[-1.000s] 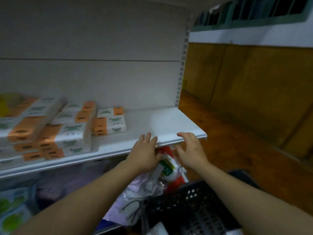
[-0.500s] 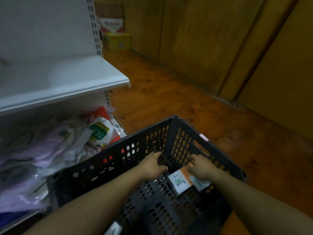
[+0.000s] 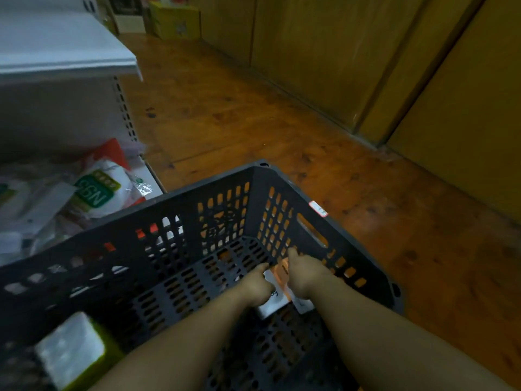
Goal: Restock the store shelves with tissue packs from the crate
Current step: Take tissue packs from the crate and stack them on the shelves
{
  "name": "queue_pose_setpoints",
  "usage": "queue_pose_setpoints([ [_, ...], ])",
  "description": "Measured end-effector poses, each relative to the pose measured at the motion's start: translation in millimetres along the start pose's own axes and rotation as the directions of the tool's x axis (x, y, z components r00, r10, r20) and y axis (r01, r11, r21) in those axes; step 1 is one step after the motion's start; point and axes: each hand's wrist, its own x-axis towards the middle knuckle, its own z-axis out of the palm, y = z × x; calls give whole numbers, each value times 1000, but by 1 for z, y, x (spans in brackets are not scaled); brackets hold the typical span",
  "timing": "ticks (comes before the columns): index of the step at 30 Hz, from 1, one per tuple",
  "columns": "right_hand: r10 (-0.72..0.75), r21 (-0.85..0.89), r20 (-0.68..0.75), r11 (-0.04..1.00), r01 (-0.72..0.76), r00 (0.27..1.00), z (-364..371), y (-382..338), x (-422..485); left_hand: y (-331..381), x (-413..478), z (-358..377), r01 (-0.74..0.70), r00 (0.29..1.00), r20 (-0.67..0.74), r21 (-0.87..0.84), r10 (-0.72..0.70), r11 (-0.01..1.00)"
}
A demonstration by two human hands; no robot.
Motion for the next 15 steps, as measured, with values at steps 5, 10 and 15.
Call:
queue_pose_setpoints([
  [5,-60,-117,-79,992,51,995,-3,-3,-4,-8,3,-2,26,1000,-2,-53,-27,998],
  [10,-22,441,-243,888,130,970,-20,-24,-26,-10,-25,-28,19,998,-53,-272,-35,962],
  [15,-19,858,-226,471,208,974,-35,-60,-55,-5,-67,-81,-22,970,-220,-510,-105,860],
])
